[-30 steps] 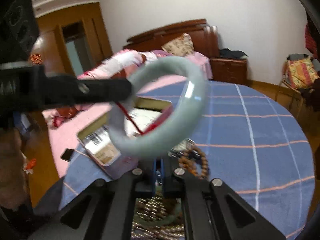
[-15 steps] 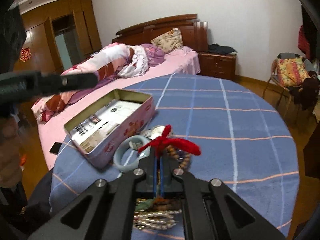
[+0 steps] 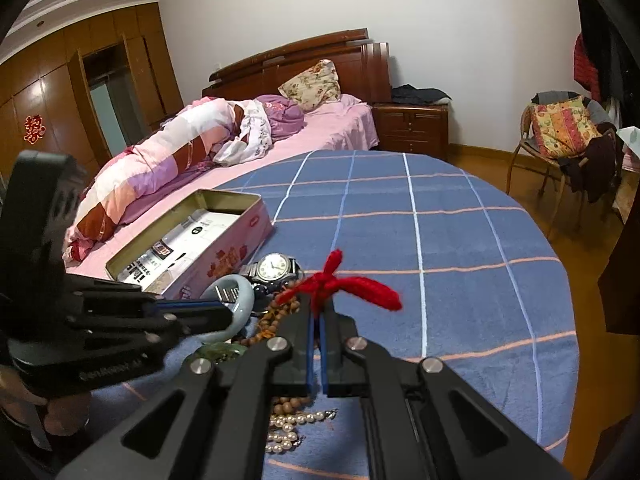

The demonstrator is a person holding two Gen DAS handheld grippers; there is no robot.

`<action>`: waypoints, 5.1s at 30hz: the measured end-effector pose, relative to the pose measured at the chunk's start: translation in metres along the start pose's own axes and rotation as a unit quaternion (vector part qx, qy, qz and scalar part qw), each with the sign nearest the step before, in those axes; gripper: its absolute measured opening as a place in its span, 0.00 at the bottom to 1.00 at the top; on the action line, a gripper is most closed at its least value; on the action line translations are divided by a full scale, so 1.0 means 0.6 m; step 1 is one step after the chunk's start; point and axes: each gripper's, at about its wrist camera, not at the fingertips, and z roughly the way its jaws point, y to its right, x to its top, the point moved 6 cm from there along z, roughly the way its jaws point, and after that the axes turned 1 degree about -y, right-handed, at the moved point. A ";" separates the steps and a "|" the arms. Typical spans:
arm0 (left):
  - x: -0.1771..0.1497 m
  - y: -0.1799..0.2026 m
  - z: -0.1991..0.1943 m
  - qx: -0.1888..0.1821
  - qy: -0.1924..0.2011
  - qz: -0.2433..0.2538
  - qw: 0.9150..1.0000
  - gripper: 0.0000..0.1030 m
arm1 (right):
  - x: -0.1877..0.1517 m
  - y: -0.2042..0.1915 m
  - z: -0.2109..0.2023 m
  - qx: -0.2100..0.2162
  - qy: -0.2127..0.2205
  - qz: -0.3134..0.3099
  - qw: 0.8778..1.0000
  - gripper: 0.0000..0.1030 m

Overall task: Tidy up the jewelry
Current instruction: 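Carry the bangle into the tin with the left tool while the right tool drops the red string there, then grasp the green jade bangle with the left tool while the right tool grasps the brown wooden bead strand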

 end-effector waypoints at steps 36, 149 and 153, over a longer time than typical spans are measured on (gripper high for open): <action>0.061 -0.068 -0.138 0.071 0.117 0.018 0.990 0.09 | 0.043 -0.036 -0.009 0.026 0.019 -0.015 0.999 0.04; 0.004 -0.009 -0.093 0.060 0.081 0.047 0.994 0.05 | -0.054 0.009 0.022 0.006 -0.071 -0.002 0.997 0.61; 0.011 -0.027 -0.098 0.061 0.086 0.036 0.994 0.05 | -0.051 0.004 0.043 0.010 -0.091 -0.005 0.996 0.51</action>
